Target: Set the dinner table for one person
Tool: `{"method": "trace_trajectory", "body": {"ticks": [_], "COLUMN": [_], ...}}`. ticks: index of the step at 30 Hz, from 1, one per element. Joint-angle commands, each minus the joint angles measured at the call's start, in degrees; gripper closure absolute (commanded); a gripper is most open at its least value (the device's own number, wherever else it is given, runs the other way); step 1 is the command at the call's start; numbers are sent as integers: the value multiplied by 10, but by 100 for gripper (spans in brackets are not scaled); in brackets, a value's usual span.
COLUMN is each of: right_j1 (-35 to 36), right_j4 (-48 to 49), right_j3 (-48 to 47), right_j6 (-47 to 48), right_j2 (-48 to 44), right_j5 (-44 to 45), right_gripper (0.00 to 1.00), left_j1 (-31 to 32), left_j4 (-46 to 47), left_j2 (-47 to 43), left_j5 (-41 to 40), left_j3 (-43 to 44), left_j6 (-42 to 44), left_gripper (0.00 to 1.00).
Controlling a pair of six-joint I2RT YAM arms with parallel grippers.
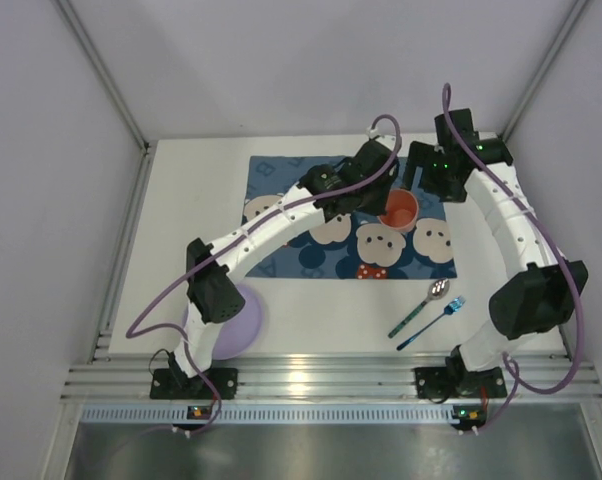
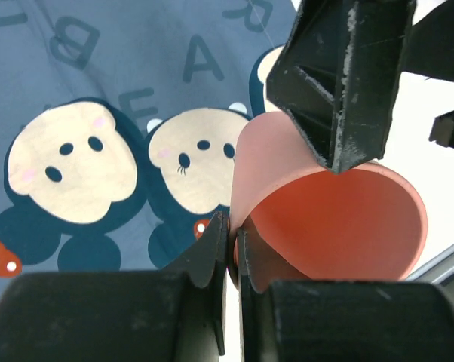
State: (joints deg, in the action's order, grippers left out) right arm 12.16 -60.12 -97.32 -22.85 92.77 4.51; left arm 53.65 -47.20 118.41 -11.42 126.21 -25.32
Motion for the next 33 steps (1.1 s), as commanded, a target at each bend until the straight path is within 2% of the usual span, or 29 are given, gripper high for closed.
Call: {"method": "trace_trajectory", "body": {"ticks": [1,8,13,20,24,27,28,30,31,33], "right_j1": [5,1,1,6,11,16,19,32,36,44], "right_j4": [5,68,52,81,90,91,91,91,91,88], "right_j3": [35,40,41,199,234,240,238,236,234,229], "right_j6": [-3,-18,-23,-48,-56,-51,-49,-45,-44,-44], "right_j2": [-70,-145,-148,-203,-206,-192,-182,-170,-157,-146], "right_j5": [16,-12,-42,-85,-85,-72,-65,-47,-48,-26], "right_gripper": [5,0,0,2,9,29,45,60,77,95], "left_j1": [-2,-1,-1,1,3,5,8,14,19,25], "left_j4": [10,9,18,16,11,12,12,12,12,12], "left_j2": [-27,-8,-2,5,5,2,2,5,6,6], "left_j5": [-41,-19,-16,-11,-20,-7,-2,20,25,32], "left_j3": [3,-18,-25,7,17,25,30,49,55,68], "left_j6": [1,2,-9,-13,-10,-17,-20,-23,-25,-26], "left_gripper": [100,100,100,100,100,100,100,100,100,96]}}
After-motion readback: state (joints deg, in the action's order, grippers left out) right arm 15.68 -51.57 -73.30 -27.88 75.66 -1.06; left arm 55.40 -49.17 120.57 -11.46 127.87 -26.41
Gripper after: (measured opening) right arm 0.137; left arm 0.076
